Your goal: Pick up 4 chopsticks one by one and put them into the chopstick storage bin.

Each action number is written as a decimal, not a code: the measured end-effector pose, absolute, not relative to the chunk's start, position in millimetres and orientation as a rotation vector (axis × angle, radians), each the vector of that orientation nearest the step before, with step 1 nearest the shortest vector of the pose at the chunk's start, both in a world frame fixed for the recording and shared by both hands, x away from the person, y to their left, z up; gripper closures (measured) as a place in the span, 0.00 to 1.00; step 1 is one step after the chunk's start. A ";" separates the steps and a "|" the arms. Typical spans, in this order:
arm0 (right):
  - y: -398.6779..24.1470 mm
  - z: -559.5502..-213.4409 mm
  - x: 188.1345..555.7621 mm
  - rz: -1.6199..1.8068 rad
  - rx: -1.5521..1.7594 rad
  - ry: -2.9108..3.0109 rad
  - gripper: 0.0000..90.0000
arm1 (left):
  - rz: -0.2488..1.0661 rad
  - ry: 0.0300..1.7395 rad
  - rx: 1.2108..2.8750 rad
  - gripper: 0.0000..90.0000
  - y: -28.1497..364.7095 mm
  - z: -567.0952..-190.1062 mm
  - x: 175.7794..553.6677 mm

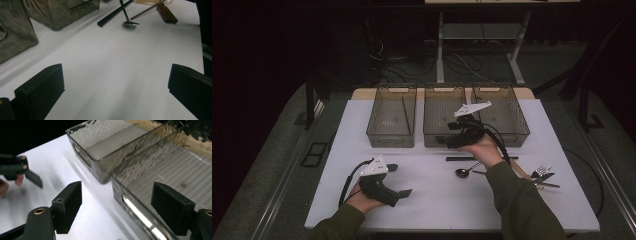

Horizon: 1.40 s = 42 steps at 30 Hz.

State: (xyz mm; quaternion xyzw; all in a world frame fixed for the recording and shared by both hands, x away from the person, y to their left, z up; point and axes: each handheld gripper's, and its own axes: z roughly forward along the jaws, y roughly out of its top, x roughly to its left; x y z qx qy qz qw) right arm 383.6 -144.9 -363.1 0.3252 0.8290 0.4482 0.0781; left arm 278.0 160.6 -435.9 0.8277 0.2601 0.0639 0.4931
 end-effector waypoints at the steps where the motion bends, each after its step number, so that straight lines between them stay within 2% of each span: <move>1: -148.4 -364.0 381.6 1.345 0.971 2.482 0.27 | 0.157 0.631 2.003 0.00 160.9 -436.2 278.5; 24: -232.1 -375.6 341.0 1.355 0.998 2.439 0.28 | 0.172 0.604 2.063 0.00 156.6 -437.7 277.1; 42: -300.7 -381.0 304.1 1.290 1.063 2.432 0.46 | 0.168 0.591 2.062 0.00 156.4 -435.9 276.5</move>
